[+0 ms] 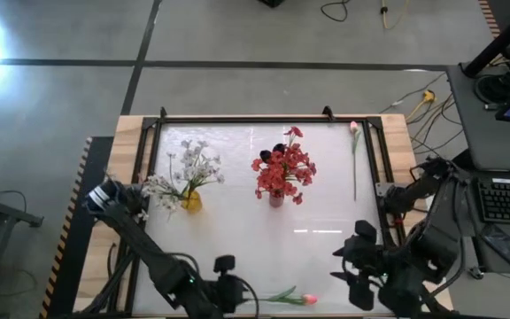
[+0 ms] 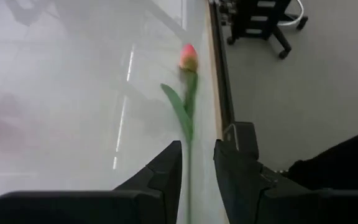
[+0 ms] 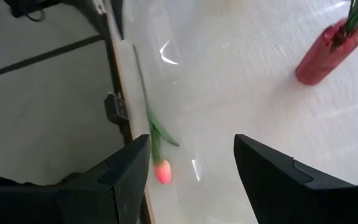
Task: Sort flowers into vase by color
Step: Put the bottom pink flower into the yellow vase
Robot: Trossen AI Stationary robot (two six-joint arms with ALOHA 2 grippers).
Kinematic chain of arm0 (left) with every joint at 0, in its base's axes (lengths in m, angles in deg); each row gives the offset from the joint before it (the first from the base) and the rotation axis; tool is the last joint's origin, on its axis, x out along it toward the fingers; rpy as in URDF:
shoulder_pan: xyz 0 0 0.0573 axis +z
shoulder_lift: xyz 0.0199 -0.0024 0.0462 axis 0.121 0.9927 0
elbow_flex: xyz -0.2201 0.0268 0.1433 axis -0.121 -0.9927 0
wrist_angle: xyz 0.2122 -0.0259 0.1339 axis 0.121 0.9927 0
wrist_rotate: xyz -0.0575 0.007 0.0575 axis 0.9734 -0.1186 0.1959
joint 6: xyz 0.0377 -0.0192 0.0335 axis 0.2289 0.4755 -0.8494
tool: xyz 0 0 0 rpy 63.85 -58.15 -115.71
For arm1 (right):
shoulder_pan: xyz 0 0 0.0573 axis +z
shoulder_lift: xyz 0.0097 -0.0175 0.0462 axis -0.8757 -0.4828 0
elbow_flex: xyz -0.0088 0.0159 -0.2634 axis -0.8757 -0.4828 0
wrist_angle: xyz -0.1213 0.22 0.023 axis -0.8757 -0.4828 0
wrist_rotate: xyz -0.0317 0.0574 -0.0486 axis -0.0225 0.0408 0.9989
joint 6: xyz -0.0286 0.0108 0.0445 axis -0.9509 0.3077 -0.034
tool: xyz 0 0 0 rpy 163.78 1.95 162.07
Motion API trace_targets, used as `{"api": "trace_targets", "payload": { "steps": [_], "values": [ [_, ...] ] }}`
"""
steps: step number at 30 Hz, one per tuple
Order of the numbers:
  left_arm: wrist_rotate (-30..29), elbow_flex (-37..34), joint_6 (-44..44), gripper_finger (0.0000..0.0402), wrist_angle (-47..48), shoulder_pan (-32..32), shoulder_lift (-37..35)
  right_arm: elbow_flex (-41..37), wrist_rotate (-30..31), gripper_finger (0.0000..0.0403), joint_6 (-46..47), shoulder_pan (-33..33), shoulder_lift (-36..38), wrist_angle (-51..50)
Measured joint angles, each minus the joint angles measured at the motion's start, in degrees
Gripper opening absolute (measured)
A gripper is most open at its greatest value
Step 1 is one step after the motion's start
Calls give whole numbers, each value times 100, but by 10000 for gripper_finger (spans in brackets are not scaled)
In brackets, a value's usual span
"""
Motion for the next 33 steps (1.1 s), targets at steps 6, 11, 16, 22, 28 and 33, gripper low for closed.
{"api": "trace_targets", "payload": {
  "steps": [6,11,16,22,28,33],
  "values": [
    [17,2,-18,81,-620,21,645,-206,-156,224,327,-1,-234,33],
    [23,2,-20,81,-865,46,1104,-141,-519,224,449,13,-442,34],
    [40,2,21,81,-1210,88,1461,-62,-579,224,450,34,-544,37],
    [143,2,129,81,-1299,209,1795,-55,-579,224,503,34,-540,40],
    [358,2,66,81,-1579,411,2040,-42,-575,224,543,34,-534,143],
    [777,2,-167,81,-1781,512,2172,-40,-577,224,661,47,-534,144]
  ]
}}
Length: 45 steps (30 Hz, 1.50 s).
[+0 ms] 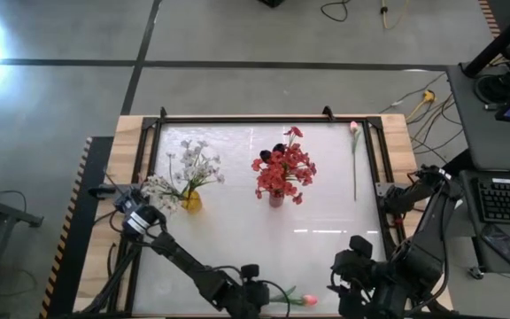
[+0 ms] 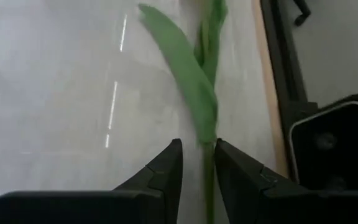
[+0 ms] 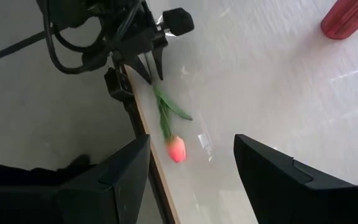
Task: Sort flowers into vase by color
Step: Put the bottom pink flower into the yellow vase
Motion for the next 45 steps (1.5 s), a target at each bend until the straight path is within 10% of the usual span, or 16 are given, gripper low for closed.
{"api": "trace_targets", "payload": {
  "steps": [24,35,45],
  "values": [
    [934,9,-156,1,32,404,-38,-1,3,224,152,24,0,-17],
    [-1778,-44,-319,0,165,-178,-1082,5,-22,224,418,114,2,3],
    [-4196,-154,48,0,2348,-565,-2460,22,10,224,378,111,2,23]
  ]
}}
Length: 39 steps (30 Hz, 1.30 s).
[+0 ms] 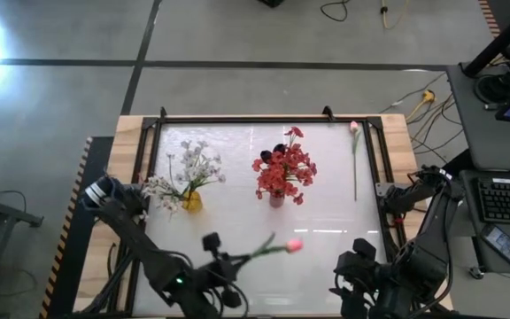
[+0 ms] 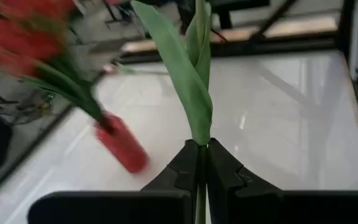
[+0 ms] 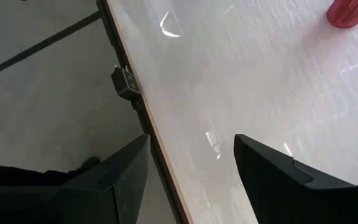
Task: Sort flowers into vase by color
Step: Put the bottom pink flower into the yellow vase
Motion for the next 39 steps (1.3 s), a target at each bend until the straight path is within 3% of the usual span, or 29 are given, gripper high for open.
{"api": "trace_targets", "payload": {
  "steps": [4,8,12,15,21,26,30,39],
  "values": [
    [-167,-115,85,0,359,-14,-555,0,200,224,-33,0,0,44],
    [-152,-342,16,0,99,-14,-1010,0,1126,224,-820,0,0,740],
    [-27,-400,-602,0,-838,-14,-1263,0,2309,224,-1914,-81,0,1911],
    [302,-401,-1364,0,-2009,-4,-1266,4,2871,224,-2652,-257,0,2881],
    [584,-399,-2826,0,-4222,80,-1030,4,2929,224,-4026,-682,0,4785],
    [617,-399,-3678,0,-5513,122,-839,4,2848,222,-5216,-863,0,6114],
    [771,-399,-3846,0,-5838,202,-786,4,2853,207,-5981,-903,0,6605],
    [877,-399,-3810,0,-5968,299,-786,-16,2874,119,-6045,-1121,0,6661]
  ]
}}
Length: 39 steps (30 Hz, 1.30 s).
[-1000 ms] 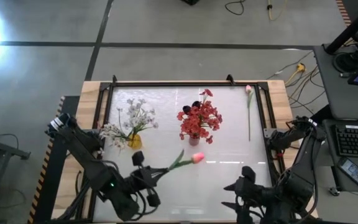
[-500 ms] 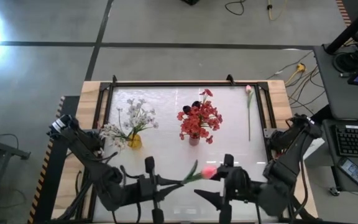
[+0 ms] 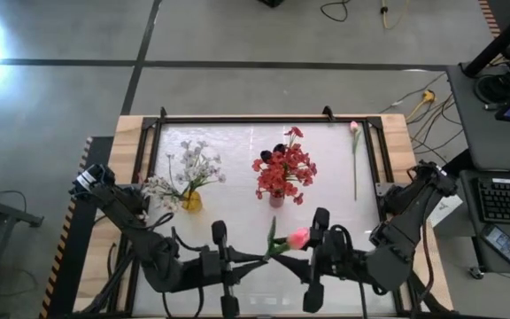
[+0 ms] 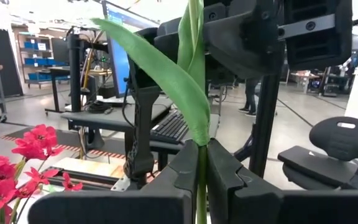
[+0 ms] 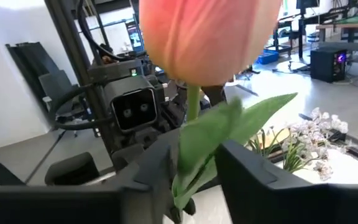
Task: Sort flowers into vase by color
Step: Put the bottom pink flower into the yellow vase
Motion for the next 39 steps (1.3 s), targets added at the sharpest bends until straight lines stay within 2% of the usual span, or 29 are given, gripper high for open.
{"api": "trace_targets", "payload": {
  "steps": [5,7,10,13,17,20,23,27,33,39],
  "values": [
    [-19,0,-37,1,35,41,0,-9,-6,33,110,-126,0,-18],
    [-34,0,-35,6,68,48,-10,-9,-38,18,122,-146,1,-55],
    [54,2,217,25,373,55,-76,-17,-68,14,20,-144,4,-114],
    [322,114,950,53,1296,88,-189,-22,-251,11,-130,-133,4,-284],
    [958,186,2099,96,2621,154,-240,-45,-500,11,57,-131,4,-777],
    [1380,186,2496,125,3008,170,-245,-127,-521,10,386,-131,4,-1254],
    [1476,177,2621,147,3139,184,-258,-203,-598,10,476,-131,4,-1407],
    [1729,168,2623,170,3193,325,-262,-228,-1189,10,338,-132,4,-1411],
    [3030,267,2582,181,3079,708,-278,-229,-1404,9,160,-136,4,-1489],
    [3736,271,2424,181,2746,993,-282,-187,-1410,9,-106,-136,22,-1504]
  ]
}}
